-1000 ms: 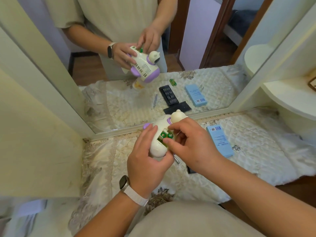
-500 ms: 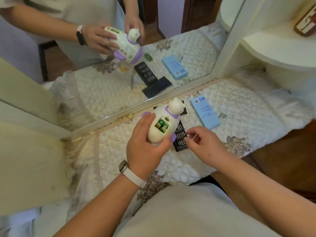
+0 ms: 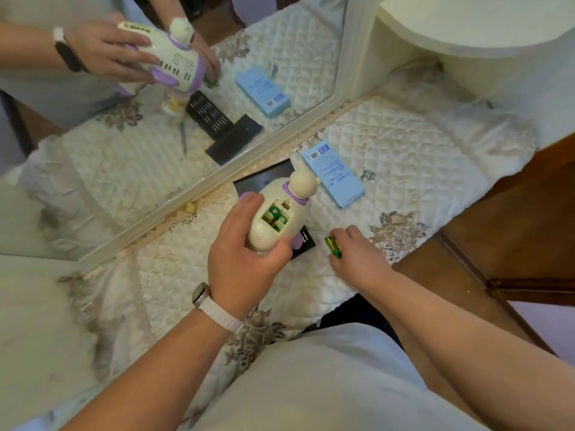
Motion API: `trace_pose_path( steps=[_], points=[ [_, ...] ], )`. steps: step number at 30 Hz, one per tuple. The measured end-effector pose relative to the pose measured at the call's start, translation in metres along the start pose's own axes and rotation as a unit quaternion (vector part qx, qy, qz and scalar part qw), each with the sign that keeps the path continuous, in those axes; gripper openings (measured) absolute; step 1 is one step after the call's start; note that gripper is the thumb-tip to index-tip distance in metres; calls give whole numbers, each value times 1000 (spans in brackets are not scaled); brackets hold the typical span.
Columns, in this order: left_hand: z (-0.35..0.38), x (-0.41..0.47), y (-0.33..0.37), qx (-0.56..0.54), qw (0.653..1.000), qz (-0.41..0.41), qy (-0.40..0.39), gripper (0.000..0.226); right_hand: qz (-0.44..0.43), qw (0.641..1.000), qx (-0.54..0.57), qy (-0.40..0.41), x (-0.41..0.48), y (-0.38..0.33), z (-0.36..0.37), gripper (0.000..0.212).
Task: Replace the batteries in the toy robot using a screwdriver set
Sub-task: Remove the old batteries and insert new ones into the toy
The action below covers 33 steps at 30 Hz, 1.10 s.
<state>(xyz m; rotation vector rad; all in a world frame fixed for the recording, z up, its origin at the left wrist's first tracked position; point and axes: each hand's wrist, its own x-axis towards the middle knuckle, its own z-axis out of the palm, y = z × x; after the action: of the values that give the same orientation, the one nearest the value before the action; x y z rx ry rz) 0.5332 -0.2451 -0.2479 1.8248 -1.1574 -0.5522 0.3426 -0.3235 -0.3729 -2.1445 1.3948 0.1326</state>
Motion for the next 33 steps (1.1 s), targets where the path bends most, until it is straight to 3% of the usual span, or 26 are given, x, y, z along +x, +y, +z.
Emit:
trace_pose_path(
  steps=[3,7,17,24,33],
  points=[
    [1,-2,0,-1,1000,2,-1,68,13,1000,21,-6,1,0,0,45],
    [-5,-6,-3,-9,1000,-6,3,66,15,999,46,-19,2,-1,-6,29],
    [-30,-9,-7,-18,999,-19,39,69,4,990,125,69,-16,-22,-35,6],
    [-49,-11,-10,-40,995,-25,91,67,-39,968,218,120,-31,-83,-94,15],
    [-78,-20,-1,-65,984,-4,168,62,-187,927,300,125,-57,-172,-140,25]
  ],
)
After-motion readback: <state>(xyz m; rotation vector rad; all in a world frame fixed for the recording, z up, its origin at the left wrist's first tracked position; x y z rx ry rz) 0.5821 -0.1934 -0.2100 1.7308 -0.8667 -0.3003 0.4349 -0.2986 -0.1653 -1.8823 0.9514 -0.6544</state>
